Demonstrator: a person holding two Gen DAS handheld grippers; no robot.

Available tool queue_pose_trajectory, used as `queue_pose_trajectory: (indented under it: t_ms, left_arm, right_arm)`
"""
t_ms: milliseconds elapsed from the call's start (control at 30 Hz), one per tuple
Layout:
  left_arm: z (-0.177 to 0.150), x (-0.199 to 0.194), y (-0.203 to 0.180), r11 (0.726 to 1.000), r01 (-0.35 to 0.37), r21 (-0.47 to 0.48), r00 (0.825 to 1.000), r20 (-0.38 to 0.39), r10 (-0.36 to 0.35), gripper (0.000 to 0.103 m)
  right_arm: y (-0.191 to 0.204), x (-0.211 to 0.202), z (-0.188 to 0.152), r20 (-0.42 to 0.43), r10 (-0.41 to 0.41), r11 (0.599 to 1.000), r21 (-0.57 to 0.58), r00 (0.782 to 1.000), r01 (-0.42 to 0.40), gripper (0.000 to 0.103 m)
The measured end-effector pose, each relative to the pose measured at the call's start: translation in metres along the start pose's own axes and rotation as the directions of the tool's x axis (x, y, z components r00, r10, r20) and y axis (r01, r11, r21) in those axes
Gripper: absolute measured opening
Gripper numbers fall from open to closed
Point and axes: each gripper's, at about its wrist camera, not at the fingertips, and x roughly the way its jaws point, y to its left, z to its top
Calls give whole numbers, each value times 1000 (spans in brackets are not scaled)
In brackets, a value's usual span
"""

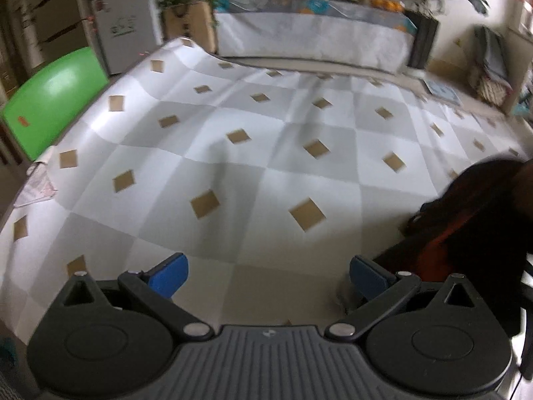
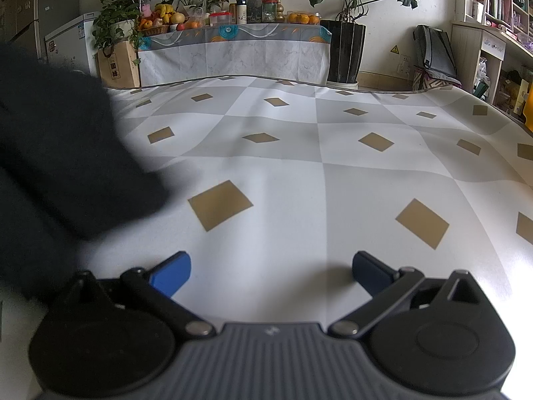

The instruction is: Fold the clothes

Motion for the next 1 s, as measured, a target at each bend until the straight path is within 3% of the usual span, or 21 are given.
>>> queue_pose_trajectory:
  t_ms: [200,333,667,1000]
  left_arm:
    - [11,-6,32,994,-32,-106,999,35,36,103]
    - [14,-3,43,988,-91,-121,995,26,95,103]
    - [19,-4,58,979,-127,-160,991,33,133,103]
    - [23,0,66,973,-104,-207,994,15,109,103]
  right_arm:
    - [0,1,0,0,0,1000,0,1000,0,103]
    - [-1,1,-1,0,0,1000,0,1000,0,103]
    - [-1,3,-1,0,0,1000,0,1000,0,103]
    - [-1,3,-1,0,0,1000,0,1000,0,103]
